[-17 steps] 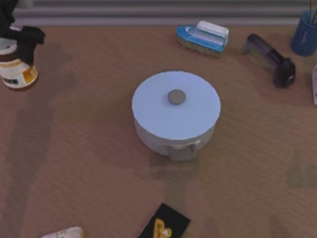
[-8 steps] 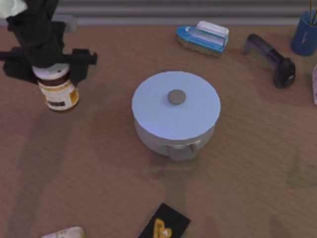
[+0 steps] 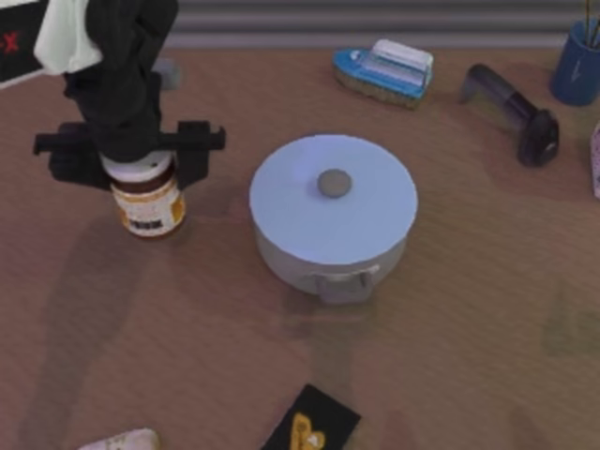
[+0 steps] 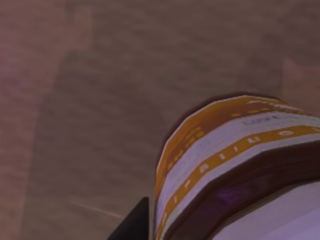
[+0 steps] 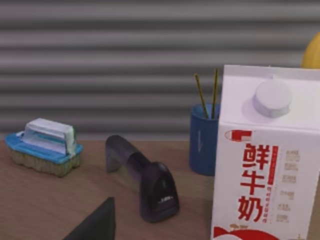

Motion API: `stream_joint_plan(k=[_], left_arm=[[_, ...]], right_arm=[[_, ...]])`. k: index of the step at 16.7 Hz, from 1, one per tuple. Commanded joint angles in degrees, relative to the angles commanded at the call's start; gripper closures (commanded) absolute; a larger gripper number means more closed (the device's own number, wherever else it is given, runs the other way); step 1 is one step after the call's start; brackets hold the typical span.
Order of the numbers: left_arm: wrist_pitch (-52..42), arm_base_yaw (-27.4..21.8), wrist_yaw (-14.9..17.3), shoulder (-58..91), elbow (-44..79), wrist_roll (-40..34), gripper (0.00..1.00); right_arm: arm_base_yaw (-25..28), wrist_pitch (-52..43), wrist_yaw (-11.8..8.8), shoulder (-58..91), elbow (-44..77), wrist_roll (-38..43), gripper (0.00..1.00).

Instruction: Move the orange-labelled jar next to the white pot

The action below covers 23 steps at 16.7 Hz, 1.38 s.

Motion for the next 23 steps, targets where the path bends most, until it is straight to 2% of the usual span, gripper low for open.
stream_joint_plan(k=[3,9,13,23], left_arm=[[0.8,0.4,0.0,0.8,-0.5,0.1,1.0],[9.3,0.4,0.1,4.5,-4.7,0.5,1.0],[9.5,0.4,0.1,4.6,-4.8,0.5,1.0],[9.5,0.4,0.1,4.6,-4.8,0.5,0.25]], right_arm=[[0.0,0.0,0.0,0.0,0.0,0.0,0.0],[0.0,0.0,0.0,0.0,0.0,0.0,0.0],[0.0,0.0,0.0,0.0,0.0,0.0,0.0],[0.0,0.0,0.0,0.0,0.0,0.0,0.0]])
